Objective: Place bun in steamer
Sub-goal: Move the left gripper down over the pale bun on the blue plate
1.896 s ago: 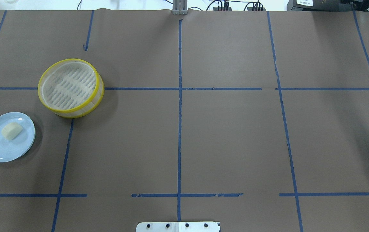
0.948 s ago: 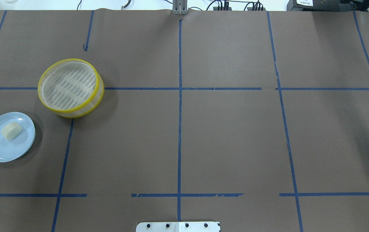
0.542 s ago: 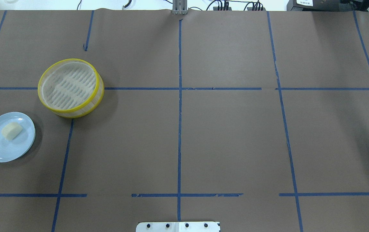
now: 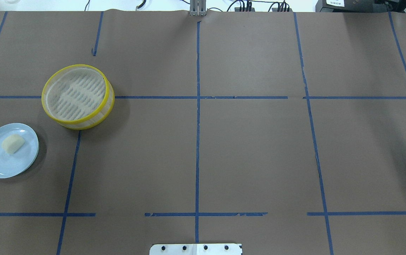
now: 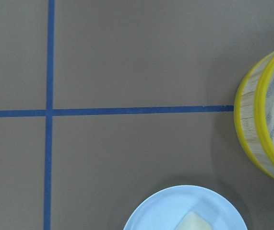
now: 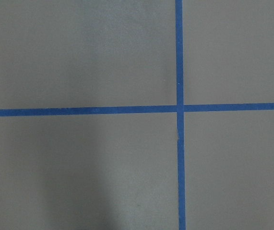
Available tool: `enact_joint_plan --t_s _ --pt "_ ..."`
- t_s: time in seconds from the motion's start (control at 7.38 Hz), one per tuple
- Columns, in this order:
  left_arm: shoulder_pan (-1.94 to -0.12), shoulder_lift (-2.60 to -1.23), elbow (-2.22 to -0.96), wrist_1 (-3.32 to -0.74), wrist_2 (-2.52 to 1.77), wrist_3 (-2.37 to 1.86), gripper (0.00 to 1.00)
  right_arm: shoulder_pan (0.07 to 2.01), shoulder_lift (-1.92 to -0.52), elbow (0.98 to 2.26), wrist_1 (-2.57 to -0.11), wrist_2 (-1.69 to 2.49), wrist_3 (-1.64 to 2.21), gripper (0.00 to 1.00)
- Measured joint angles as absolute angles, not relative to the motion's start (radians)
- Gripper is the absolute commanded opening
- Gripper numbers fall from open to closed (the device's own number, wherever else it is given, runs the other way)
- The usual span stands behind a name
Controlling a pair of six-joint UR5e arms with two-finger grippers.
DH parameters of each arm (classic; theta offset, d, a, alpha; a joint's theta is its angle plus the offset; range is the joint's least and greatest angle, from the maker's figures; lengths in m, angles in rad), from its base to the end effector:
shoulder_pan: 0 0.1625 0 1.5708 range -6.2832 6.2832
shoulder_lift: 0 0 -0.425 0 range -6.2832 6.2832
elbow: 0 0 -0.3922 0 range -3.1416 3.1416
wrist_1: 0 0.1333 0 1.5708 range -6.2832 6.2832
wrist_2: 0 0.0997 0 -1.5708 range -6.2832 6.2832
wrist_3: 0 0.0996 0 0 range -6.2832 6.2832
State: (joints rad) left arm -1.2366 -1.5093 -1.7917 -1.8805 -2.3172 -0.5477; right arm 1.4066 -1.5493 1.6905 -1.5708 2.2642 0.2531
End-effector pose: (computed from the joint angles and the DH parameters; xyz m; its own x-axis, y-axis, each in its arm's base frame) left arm 0.0964 -0.4779 0.5446 0.6585 0.0144 -0.7525 0.0589 0.9958 0.0706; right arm -0.0142 -0.5115 0.5940 0.7609 0.0370 0.6479 -0.0296 0.9993 -0.0222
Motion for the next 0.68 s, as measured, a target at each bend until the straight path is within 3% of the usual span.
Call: enact_joint_plan --t_s 0.68 --pt "-1.048 -1.474 -1.742 -2.02 -2.198 -0.696 1.0 1.407 -1.549 1.69 -1.571 2.264 0.253 1.0"
